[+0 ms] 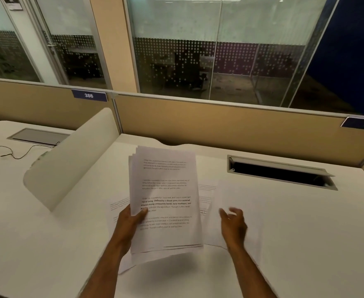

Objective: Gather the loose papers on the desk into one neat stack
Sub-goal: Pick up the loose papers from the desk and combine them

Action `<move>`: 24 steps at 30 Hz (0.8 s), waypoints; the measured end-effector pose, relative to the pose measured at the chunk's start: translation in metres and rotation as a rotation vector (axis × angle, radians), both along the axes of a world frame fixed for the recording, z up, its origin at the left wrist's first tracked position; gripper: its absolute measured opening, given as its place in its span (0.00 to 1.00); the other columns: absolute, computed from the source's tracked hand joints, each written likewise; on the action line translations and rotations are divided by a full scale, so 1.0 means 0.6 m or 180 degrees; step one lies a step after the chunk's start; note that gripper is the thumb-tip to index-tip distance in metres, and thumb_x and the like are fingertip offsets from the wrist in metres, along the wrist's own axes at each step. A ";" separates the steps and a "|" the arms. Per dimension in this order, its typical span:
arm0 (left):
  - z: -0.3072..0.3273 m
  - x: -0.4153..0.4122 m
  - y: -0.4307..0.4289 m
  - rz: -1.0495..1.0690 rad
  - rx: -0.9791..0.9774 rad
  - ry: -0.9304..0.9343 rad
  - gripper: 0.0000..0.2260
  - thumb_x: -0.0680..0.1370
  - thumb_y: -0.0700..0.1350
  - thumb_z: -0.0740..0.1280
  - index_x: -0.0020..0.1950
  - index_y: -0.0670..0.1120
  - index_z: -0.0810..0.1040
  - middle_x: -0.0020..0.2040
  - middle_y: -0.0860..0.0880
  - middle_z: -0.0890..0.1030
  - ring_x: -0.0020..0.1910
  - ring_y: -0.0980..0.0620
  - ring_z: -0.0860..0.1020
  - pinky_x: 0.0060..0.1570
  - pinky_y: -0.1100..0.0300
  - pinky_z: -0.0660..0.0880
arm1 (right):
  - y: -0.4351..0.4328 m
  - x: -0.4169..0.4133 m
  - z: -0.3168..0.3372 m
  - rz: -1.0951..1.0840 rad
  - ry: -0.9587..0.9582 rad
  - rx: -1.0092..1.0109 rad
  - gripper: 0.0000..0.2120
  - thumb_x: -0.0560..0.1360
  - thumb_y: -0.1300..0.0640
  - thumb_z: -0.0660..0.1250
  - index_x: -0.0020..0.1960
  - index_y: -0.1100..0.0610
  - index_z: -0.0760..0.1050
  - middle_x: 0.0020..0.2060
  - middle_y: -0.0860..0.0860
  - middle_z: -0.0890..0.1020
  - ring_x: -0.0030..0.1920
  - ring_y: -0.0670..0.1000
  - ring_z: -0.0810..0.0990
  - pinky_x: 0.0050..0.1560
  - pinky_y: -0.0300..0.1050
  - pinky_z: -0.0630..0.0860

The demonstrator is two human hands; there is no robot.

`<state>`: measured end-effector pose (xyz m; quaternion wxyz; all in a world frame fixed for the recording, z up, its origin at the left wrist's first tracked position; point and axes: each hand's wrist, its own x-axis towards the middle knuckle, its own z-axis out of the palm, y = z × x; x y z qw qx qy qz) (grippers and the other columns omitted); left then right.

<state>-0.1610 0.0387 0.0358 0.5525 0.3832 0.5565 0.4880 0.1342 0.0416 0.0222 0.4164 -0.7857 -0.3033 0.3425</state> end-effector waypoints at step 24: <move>0.011 -0.044 0.009 0.0346 0.0061 -0.0125 0.10 0.78 0.43 0.70 0.60 0.49 0.79 0.51 0.45 0.88 0.45 0.39 0.88 0.40 0.43 0.85 | 0.014 0.122 0.139 -0.0247 -0.2434 0.0980 0.08 0.78 0.60 0.68 0.52 0.64 0.78 0.45 0.60 0.82 0.38 0.57 0.80 0.39 0.48 0.81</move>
